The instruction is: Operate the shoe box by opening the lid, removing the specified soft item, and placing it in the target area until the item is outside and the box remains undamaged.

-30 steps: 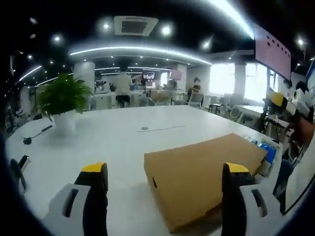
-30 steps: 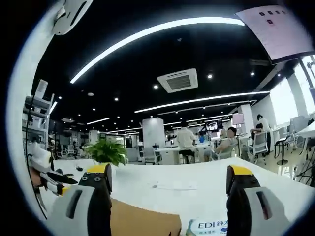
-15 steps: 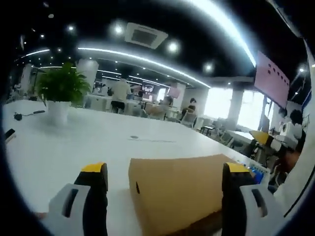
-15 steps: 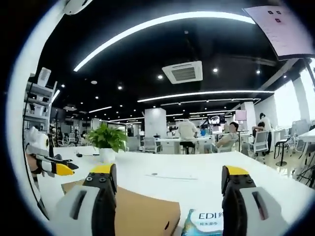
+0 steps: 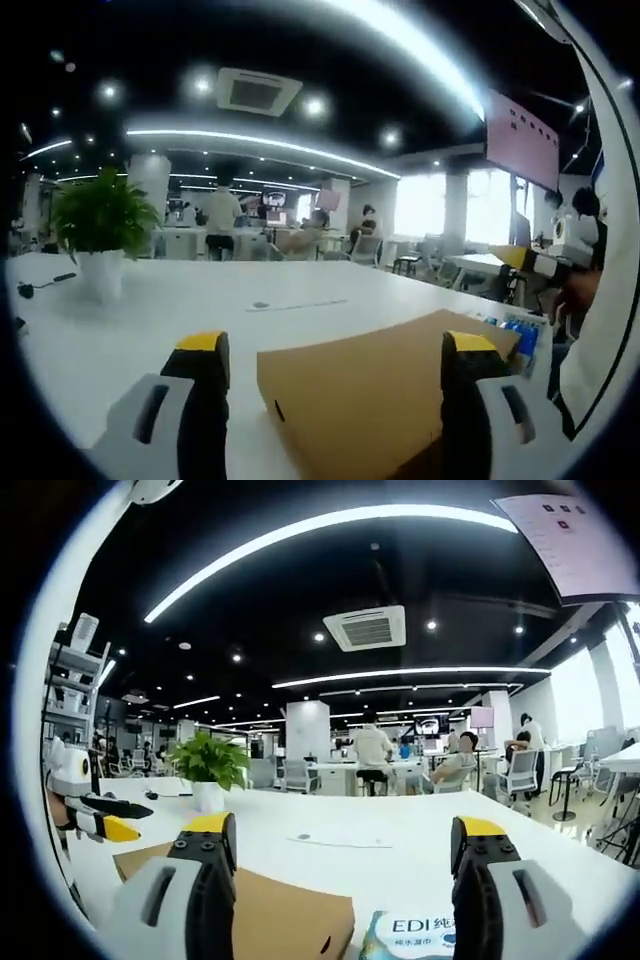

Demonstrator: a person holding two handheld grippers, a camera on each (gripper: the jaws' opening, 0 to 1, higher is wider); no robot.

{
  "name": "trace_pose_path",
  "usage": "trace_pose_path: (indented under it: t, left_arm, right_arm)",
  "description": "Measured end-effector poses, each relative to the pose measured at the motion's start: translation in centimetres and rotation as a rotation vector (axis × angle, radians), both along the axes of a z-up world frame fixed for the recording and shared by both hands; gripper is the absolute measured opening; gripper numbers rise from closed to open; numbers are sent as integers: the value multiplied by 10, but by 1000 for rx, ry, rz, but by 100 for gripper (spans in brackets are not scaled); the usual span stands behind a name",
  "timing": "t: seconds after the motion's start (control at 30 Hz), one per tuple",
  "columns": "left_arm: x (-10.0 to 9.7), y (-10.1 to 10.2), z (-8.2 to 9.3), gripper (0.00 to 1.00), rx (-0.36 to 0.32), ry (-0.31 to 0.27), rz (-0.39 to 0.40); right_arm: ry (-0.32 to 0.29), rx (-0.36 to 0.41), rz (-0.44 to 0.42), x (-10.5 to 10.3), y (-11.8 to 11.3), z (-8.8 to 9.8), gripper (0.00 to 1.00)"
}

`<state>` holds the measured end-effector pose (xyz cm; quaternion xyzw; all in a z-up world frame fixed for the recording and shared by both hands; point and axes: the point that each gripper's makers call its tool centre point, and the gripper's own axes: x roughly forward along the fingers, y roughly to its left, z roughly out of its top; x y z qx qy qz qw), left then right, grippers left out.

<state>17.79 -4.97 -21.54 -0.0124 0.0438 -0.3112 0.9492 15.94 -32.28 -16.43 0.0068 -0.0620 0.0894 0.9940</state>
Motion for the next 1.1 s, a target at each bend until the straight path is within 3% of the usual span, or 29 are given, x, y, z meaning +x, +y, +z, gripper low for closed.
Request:
trace_pose_path:
  t: [0.13,0.47,0.57,0.87,0.9,0.93,0.97,1.0,1.1]
  left_arm:
    - [0,-1,9,86,-26,-16,3]
    - [-4,3,-2,92,-23,30,20]
    - [-8,1,-5,99,-48,87,6]
    - [-10,3,-11,99,0,81,14]
    - [-11,2,-11,99,-6,81,6]
    - [-11,2,-10,99,-4,69,0]
    - [-12,1,-9,99,3,53,-2]
    - [-13,0,-7,99,9,38,-15]
    - [-17,-3,-6,93,7,28,-42]
  right_arm:
    - [26,-35,-6,0,0,-7,91]
    - [29,-53,11,1,6,-9,90]
    - [39,-57,10,1,5,-10,90]
    - [77,-86,8,-4,8,-16,89]
    - [79,-117,12,-4,9,-17,89]
    - [94,-196,6,-5,9,-21,90]
    - [98,-212,5,-4,10,-22,91]
    - [132,-276,22,-5,12,-30,93]
    - [234,-290,43,-7,16,-49,99]
